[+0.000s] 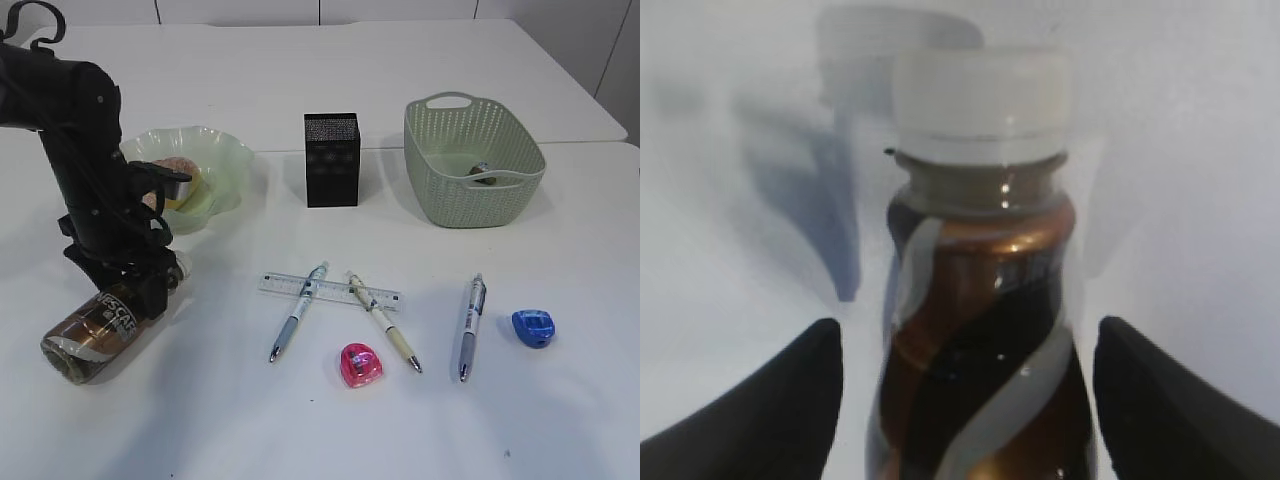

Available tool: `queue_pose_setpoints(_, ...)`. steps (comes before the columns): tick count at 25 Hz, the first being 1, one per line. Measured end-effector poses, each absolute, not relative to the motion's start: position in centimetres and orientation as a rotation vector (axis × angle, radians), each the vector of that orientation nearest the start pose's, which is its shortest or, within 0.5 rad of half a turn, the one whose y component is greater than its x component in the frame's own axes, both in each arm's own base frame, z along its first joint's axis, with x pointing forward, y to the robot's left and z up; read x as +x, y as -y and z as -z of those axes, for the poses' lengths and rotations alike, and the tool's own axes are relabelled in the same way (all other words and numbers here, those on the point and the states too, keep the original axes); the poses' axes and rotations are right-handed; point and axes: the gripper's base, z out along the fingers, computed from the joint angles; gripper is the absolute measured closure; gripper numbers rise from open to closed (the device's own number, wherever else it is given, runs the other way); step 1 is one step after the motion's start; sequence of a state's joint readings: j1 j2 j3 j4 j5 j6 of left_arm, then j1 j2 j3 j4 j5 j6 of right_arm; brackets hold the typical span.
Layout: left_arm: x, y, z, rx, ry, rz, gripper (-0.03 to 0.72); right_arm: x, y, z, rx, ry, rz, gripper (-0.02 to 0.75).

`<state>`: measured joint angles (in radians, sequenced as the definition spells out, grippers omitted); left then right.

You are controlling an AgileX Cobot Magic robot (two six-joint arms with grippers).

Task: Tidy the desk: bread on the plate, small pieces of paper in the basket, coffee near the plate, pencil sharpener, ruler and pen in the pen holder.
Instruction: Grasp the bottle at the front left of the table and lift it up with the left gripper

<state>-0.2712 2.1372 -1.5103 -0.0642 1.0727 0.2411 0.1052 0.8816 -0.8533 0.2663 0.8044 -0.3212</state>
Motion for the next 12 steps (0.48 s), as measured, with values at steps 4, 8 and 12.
queue_pose_setpoints(4,39.9,11.6,-14.3,0.746,-3.104,0.089,0.137,16.3,-3.5,-34.3,-0.372,-2.26,-0.204,0.332)
queue_pose_setpoints(8,40.6,11.8,-15.5,0.724,-3.107,0.076,0.137,16.3,-3.5,-34.3,-0.371,-2.26,-0.207,0.331)
queue_pose_setpoints(12,41.5,11.8,-16.7,0.677,-3.087,0.035,0.137,16.3,-3.5,-34.3,-0.37,-2.259,-0.209,0.331)
